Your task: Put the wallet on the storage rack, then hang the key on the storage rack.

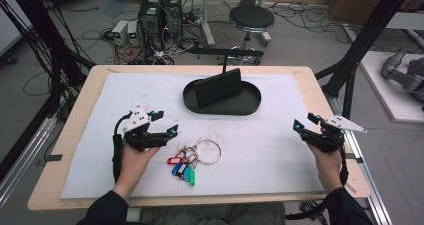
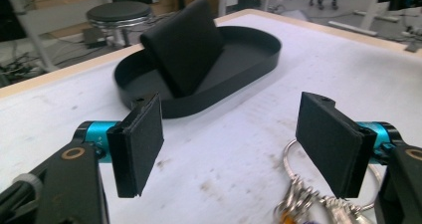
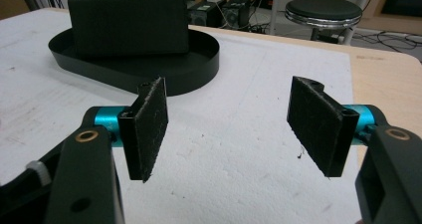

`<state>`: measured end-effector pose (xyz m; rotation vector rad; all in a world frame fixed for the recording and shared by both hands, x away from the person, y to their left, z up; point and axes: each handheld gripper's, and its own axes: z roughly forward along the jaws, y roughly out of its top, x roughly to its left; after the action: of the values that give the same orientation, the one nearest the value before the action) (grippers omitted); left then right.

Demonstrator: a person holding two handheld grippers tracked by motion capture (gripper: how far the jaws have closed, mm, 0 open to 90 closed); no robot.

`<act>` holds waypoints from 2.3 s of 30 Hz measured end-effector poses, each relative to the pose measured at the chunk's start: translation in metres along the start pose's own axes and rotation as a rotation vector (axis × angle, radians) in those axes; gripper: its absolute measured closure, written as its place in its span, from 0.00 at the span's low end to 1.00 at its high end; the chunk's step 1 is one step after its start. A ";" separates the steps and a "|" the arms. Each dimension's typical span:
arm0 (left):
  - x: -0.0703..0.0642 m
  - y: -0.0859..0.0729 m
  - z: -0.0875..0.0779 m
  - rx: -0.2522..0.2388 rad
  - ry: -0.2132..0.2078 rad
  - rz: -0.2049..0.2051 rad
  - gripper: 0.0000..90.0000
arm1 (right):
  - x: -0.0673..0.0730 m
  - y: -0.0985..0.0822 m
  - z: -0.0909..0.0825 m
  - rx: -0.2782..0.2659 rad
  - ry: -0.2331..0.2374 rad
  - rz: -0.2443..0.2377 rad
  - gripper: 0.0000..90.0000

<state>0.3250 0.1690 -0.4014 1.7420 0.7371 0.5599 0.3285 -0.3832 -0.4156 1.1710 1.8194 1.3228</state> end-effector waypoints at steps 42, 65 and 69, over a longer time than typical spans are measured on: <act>-0.035 -0.007 0.097 0.400 -0.255 0.094 0.67 | 0.002 -0.002 -0.004 0.008 -0.001 -0.032 0.37; -0.031 0.000 0.080 0.280 -0.232 0.094 0.96 | 0.005 0.000 0.002 0.005 0.008 -0.041 0.37; -0.031 0.004 0.075 0.235 -0.227 0.104 0.96 | 0.005 0.001 0.002 0.003 0.009 -0.048 0.37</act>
<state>0.3567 0.0961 -0.4192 2.0320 0.5716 0.3461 0.3280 -0.3774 -0.4156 1.1174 1.8452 1.3010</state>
